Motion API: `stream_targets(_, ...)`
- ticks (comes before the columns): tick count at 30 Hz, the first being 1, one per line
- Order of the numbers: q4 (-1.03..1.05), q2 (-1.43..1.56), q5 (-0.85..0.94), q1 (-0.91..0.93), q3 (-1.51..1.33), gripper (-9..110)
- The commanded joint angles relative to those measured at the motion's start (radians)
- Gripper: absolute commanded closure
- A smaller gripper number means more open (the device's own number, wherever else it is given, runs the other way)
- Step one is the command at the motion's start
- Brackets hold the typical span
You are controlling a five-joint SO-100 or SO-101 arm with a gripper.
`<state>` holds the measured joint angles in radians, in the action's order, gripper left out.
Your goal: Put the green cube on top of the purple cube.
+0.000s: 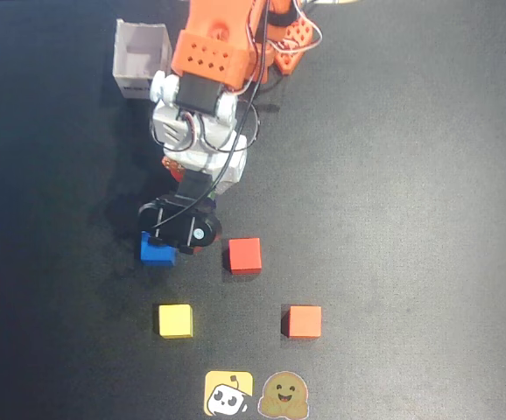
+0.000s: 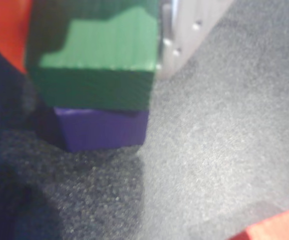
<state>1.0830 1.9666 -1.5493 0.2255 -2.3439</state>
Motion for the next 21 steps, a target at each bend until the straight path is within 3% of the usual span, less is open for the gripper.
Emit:
stream_targets(1, -0.009, 0.005, -0.008, -0.005, 0.038, 87)
stream_targets(21, -0.017, 0.012, -0.012, -0.006, 0.037, 81)
